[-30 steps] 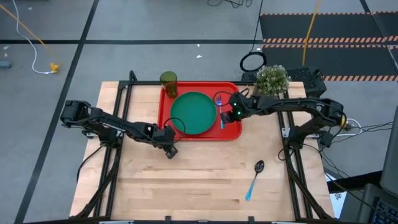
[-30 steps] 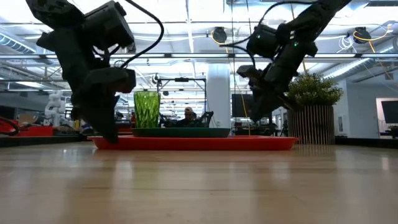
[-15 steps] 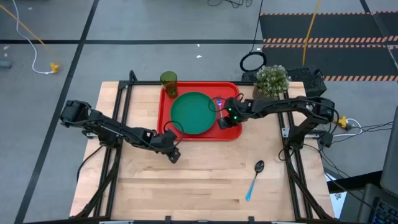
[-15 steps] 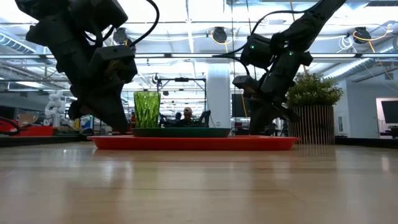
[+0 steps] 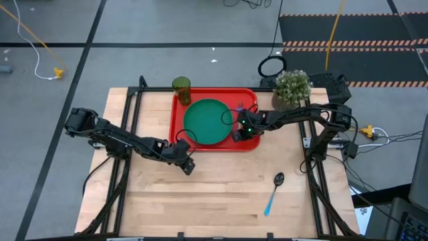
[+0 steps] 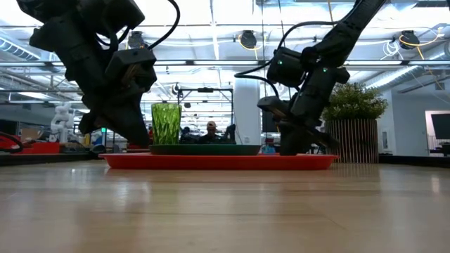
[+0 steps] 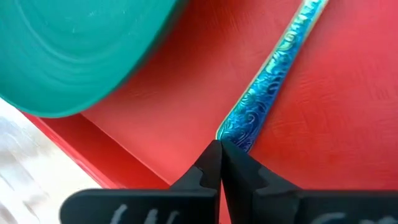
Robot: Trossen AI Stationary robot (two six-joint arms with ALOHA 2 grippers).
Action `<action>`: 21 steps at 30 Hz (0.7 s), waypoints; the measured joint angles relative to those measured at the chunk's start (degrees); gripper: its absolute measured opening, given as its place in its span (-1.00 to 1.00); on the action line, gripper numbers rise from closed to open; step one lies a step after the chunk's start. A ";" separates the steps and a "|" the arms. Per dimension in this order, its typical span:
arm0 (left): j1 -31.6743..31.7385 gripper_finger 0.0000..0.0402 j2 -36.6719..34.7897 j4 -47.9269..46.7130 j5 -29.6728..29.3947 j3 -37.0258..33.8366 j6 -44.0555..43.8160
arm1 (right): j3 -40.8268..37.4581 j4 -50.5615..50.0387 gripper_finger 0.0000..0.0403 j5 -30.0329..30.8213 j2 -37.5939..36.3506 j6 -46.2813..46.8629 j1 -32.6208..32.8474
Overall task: Pick and place plate/cup/fork/spoon on tray
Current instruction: Adjust the blue fork on the orange serving tray
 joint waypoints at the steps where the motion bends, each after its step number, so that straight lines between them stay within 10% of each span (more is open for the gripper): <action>1: 0.00 -0.97 0.00 0.16 0.02 0.00 -0.04 | 0.00 0.23 -1.00 0.13 0.02 0.35 0.03; 21: 0.00 -0.97 0.00 1.36 0.07 0.00 0.62 | 0.00 -0.90 -1.00 0.23 0.07 1.95 0.03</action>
